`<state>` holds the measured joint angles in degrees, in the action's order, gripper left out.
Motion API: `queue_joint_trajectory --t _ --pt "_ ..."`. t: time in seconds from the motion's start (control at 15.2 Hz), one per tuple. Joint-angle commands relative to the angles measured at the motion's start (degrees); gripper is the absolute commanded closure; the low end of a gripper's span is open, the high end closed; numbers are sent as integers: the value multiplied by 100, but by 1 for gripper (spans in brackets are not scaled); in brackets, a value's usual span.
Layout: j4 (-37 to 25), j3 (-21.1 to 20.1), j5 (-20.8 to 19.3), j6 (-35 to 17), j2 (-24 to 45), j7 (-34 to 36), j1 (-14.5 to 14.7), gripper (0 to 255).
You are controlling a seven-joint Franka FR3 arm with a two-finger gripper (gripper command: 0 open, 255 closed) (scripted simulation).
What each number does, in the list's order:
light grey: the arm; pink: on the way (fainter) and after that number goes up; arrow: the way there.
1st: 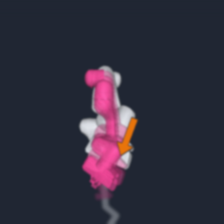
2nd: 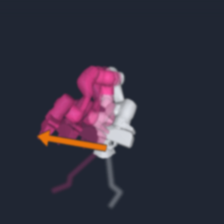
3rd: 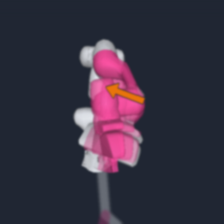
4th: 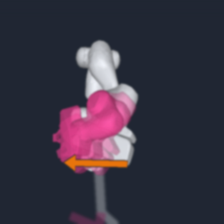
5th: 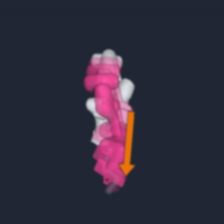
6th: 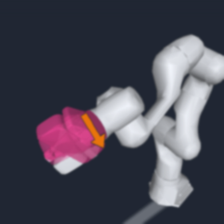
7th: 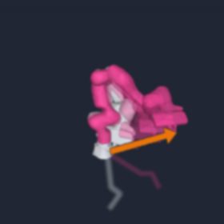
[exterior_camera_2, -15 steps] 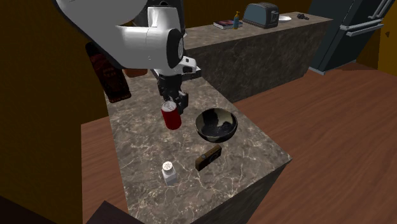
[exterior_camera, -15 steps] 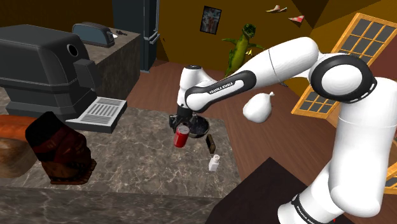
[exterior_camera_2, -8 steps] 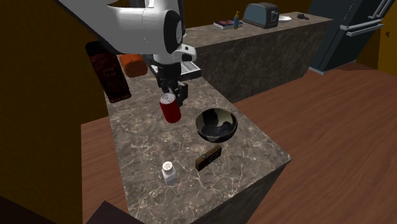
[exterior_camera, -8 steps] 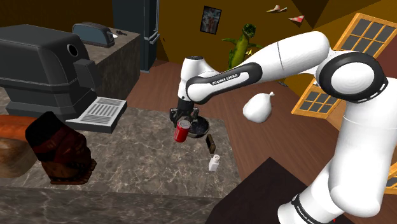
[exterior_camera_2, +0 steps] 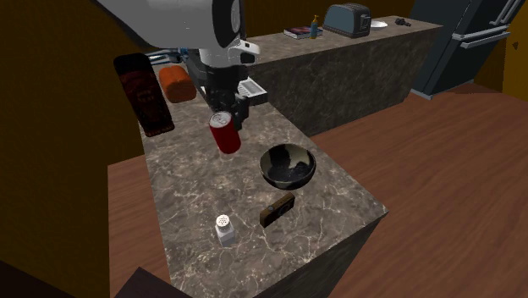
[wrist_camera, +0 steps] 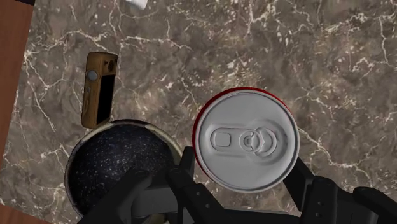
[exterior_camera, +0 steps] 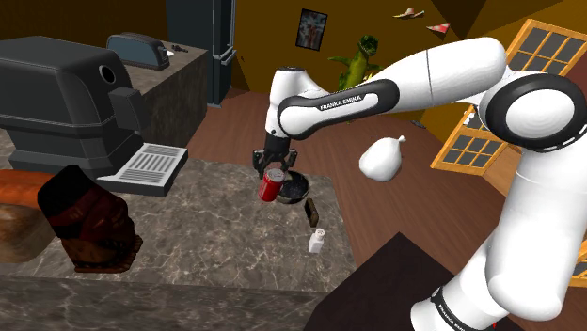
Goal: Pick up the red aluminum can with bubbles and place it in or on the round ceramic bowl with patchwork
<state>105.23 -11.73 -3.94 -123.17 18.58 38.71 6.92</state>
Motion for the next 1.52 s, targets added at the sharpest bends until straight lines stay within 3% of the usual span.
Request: queue_joint_trajectory --t 0.0,0.33,0.86,1.19,1.45 --pt "-78 -8 21 148 -74 -13 -5 255" --pt "-234 -20 57 430 -203 -34 -13 255" --pt "-838 299 130 817 5 -1006 -618 255" --pt "-1587 508 163 1199 368 -1656 -1026 255" --pt "-1388 512 151 925 444 -1649 -1027 255"
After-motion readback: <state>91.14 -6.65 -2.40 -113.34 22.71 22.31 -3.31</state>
